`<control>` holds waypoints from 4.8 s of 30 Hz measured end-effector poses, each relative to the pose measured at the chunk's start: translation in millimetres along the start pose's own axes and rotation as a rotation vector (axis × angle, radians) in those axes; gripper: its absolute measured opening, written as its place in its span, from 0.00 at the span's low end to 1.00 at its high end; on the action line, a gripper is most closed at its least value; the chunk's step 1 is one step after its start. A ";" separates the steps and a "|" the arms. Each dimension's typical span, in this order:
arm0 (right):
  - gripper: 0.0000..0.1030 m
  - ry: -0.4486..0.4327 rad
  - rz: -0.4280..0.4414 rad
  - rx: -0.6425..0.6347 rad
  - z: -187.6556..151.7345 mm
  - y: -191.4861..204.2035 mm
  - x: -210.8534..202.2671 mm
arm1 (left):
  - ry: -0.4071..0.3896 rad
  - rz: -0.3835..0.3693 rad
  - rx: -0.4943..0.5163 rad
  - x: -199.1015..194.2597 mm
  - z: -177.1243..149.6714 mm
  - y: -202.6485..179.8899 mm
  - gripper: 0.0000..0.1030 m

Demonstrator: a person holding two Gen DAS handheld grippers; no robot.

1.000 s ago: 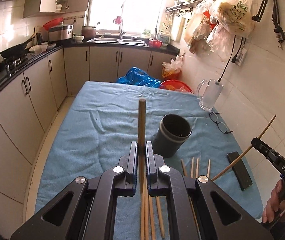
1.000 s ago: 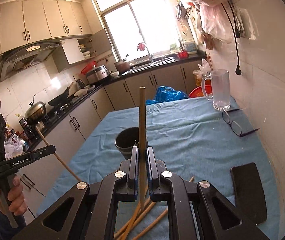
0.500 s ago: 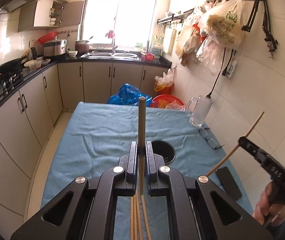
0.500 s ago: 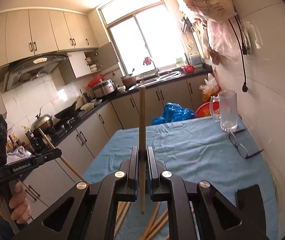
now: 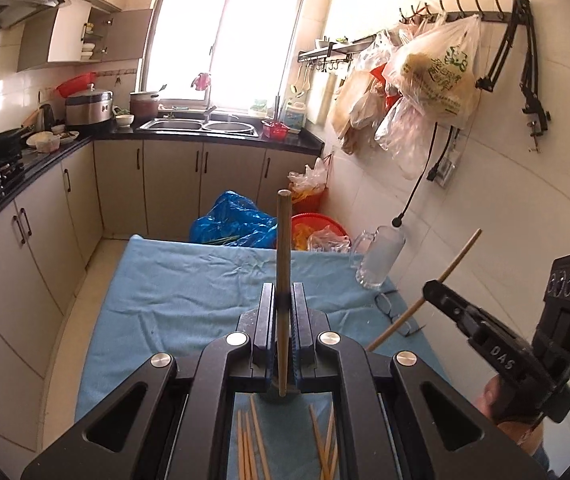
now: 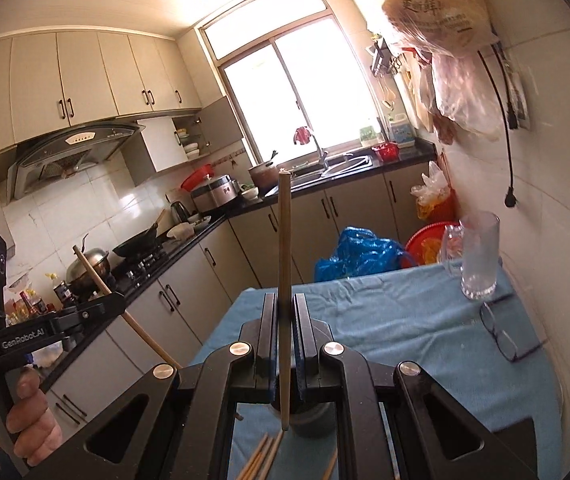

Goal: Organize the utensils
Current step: 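Lift the left tool's chopstick upright toward the black holder while the right tool carries its own, then lower the left tool's chopstick into the holder and open while the right tool does likewise, then grasp another chopstick on the towel with the left tool while the right tool grasps one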

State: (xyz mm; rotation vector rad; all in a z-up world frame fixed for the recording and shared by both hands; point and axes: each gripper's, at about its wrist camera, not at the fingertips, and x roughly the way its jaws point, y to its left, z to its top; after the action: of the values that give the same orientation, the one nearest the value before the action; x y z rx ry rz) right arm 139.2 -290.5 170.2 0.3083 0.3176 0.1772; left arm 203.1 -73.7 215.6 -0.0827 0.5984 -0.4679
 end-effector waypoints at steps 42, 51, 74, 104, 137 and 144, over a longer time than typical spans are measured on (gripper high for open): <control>0.26 0.225 -0.124 0.139 -52.2 -46.2 96.8 | 0.234 -0.030 -0.041 130.9 -29.1 25.6 0.12; 0.30 0.195 -0.056 0.143 -78.2 -81.3 27.8 | 0.199 0.086 -0.051 84.1 -37.2 2.9 0.23; 0.30 0.325 0.003 0.194 -138.4 -78.3 -20.5 | 0.468 0.098 -0.202 32.6 -182.0 56.9 0.30; 0.29 0.476 -0.250 0.293 -184.0 -94.4 -9.7 | 0.625 0.122 0.002 151.6 -205.2 62.9 0.17; 0.07 0.354 -0.285 0.229 -154.6 -92.8 3.6 | 0.345 0.111 -0.067 58.9 -176.7 65.3 0.06; 0.07 0.178 -0.243 0.143 -133.5 -53.1 -41.8 | 0.195 0.109 -0.066 -0.4 -157.5 55.4 0.06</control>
State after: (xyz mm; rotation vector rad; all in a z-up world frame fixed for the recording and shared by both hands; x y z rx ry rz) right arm 62.2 -313.6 43.9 0.3929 0.5417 -0.0582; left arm 136.8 -14.9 74.1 -0.0670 0.8062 -0.3531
